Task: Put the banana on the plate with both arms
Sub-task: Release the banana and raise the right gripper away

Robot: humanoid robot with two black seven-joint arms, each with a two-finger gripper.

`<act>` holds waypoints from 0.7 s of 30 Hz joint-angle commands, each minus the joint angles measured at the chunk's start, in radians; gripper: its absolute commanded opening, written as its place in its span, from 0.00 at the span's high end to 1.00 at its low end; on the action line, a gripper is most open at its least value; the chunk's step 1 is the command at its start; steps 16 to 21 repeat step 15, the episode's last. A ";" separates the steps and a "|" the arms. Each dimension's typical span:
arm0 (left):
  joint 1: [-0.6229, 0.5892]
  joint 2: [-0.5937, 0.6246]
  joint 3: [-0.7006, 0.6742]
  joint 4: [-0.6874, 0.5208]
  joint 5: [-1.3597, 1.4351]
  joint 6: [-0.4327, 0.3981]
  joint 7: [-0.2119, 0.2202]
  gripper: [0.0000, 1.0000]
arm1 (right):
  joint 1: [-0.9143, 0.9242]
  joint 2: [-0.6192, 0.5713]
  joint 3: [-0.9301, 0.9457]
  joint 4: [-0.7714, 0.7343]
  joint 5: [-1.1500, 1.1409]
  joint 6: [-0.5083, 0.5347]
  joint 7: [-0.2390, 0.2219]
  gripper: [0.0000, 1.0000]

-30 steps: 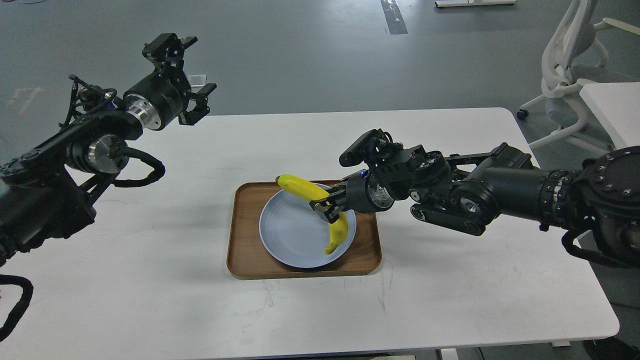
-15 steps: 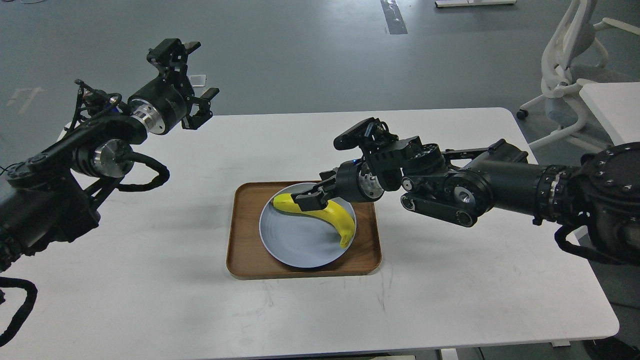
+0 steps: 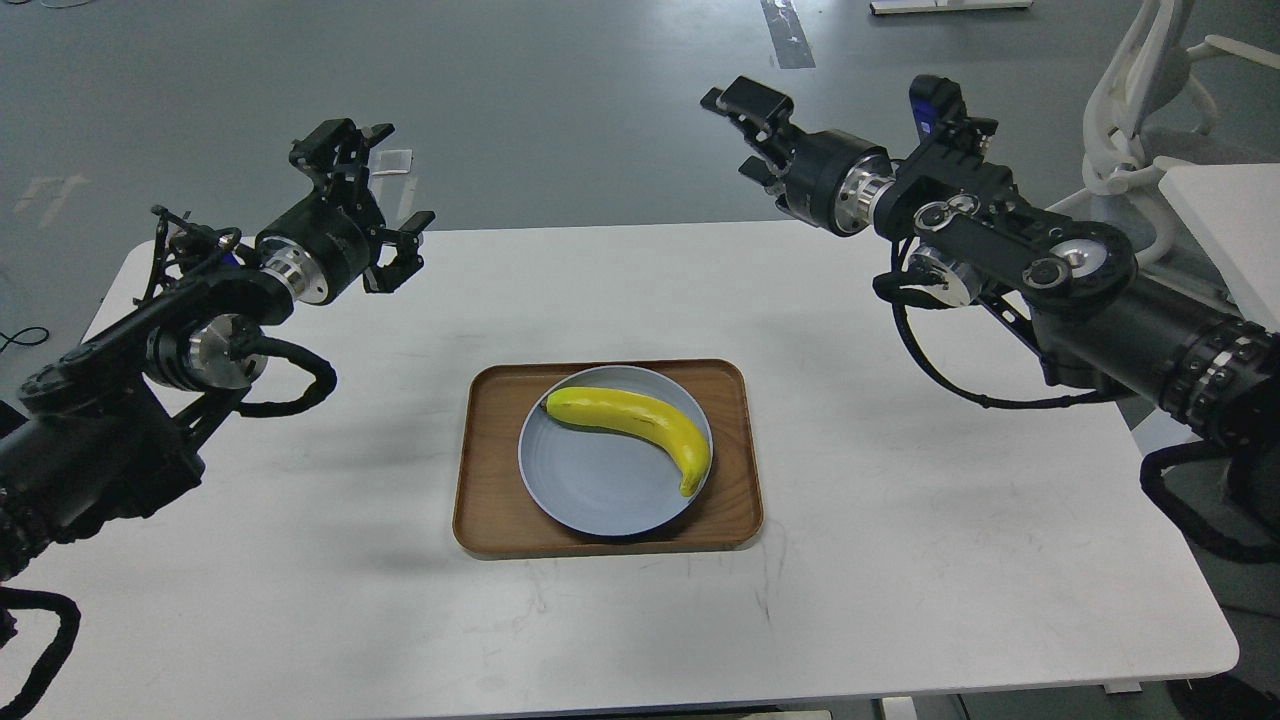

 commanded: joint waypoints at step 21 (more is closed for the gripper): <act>0.034 -0.019 -0.029 -0.002 -0.006 0.006 -0.004 0.02 | -0.234 -0.039 0.273 0.024 0.307 -0.036 -0.041 0.00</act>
